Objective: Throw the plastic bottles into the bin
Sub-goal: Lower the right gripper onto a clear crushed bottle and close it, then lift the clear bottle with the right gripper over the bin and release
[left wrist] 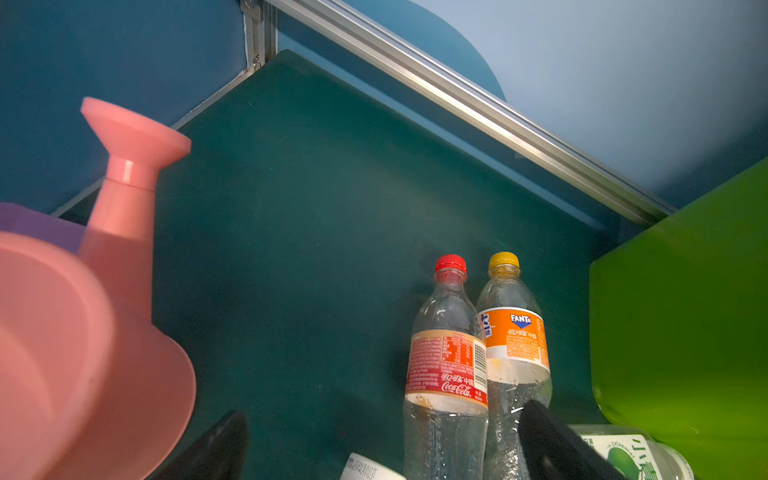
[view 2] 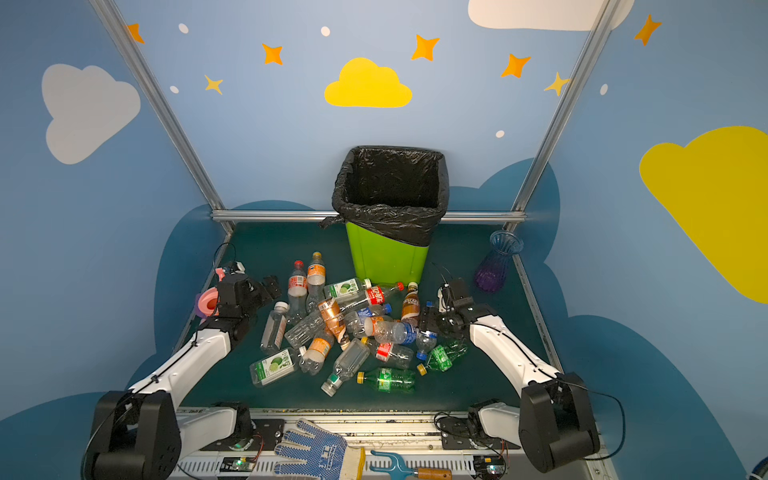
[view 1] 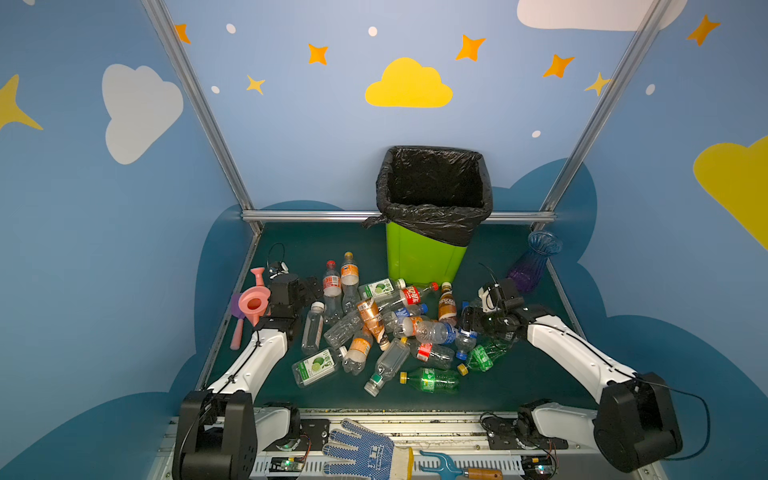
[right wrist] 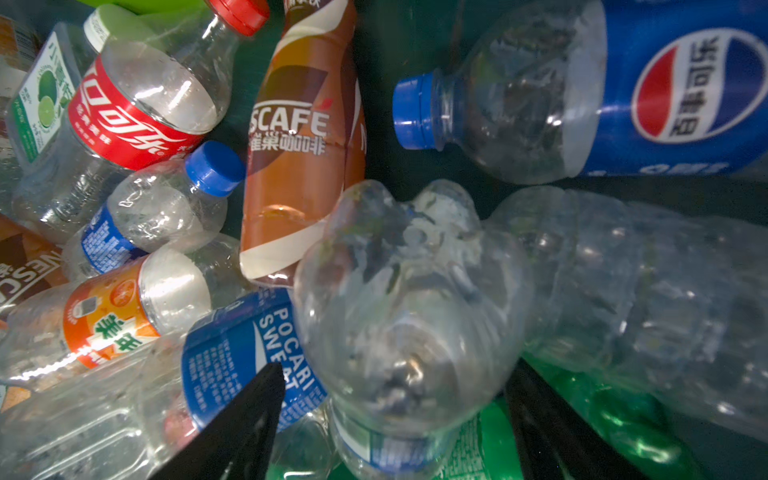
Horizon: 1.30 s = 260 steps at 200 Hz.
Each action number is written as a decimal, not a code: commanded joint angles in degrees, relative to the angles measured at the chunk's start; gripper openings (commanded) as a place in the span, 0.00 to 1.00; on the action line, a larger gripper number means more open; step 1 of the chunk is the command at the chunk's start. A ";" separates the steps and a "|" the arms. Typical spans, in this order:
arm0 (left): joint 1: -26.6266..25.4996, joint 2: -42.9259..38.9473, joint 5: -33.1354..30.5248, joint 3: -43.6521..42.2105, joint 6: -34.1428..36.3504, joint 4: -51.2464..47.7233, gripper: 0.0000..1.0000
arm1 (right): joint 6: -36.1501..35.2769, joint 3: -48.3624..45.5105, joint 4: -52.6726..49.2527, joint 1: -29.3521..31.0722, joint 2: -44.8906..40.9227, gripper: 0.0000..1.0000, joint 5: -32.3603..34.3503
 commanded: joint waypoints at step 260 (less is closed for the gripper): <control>-0.14 -0.45 -0.74 -0.24 -0.87 -1.10 1.00 | -4.68 10.72 -1.58 1.64 -2.30 0.48 9.99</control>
